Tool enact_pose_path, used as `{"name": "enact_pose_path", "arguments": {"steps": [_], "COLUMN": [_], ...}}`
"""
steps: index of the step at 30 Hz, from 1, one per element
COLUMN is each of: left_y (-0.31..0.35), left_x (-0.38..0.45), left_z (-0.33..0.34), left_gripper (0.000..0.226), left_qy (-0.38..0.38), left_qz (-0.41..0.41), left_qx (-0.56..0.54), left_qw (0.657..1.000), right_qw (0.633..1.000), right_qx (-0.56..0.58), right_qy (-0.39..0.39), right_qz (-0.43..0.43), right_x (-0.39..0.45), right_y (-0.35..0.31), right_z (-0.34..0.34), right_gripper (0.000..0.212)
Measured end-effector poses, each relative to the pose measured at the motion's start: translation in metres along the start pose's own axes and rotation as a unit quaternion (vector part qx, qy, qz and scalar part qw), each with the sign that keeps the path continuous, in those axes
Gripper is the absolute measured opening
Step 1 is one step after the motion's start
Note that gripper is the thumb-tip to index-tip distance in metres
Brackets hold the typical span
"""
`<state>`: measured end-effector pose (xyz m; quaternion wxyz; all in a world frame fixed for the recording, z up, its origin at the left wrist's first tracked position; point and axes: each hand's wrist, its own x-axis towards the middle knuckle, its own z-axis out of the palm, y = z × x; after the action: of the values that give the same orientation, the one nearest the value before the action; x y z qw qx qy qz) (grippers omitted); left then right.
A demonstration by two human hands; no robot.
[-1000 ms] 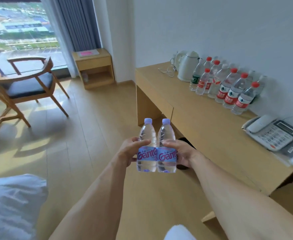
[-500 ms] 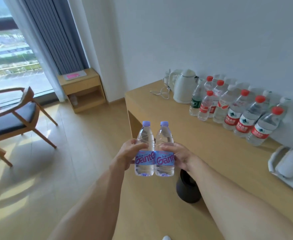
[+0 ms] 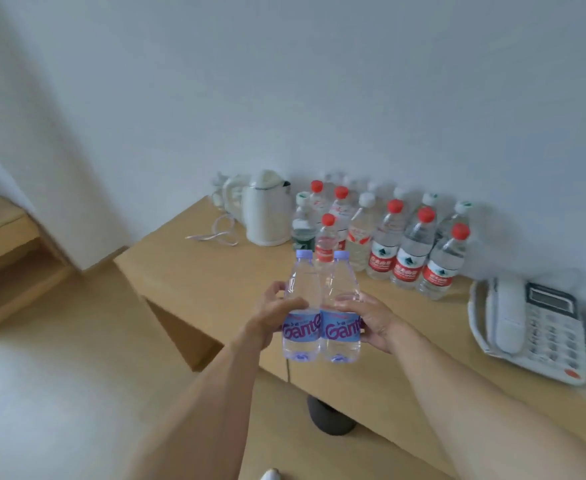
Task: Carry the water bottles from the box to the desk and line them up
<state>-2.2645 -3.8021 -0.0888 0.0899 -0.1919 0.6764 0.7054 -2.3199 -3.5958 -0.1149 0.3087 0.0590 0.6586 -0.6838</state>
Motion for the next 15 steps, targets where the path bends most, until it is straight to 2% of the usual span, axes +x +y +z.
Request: {"name": "enact_pose_path", "arguments": {"steps": [7,13,15], "left_y": [0.026,0.032,0.032], "left_x": [0.082,0.121,0.130], "left_z": [0.031,0.031,0.029], "left_gripper": [0.064,0.082,0.080], "left_qy": [-0.171,-0.237,-0.233], "left_qz": [0.038,0.085,0.102], "left_qx": [0.050,0.125,0.164], "left_qw": [0.983,0.960,0.953], "right_qw": [0.989,0.975,0.967], "right_qx": [0.049,-0.022,-0.067], "right_qy": [0.132,0.191,0.211], "right_qz": [-0.036,-0.114,-0.123], "right_x": [0.007,0.014,0.016], "right_y": [-0.013,-0.020,-0.021], "right_z": [-0.037,-0.043,-0.043], "right_gripper": [0.043,0.068,0.067]}}
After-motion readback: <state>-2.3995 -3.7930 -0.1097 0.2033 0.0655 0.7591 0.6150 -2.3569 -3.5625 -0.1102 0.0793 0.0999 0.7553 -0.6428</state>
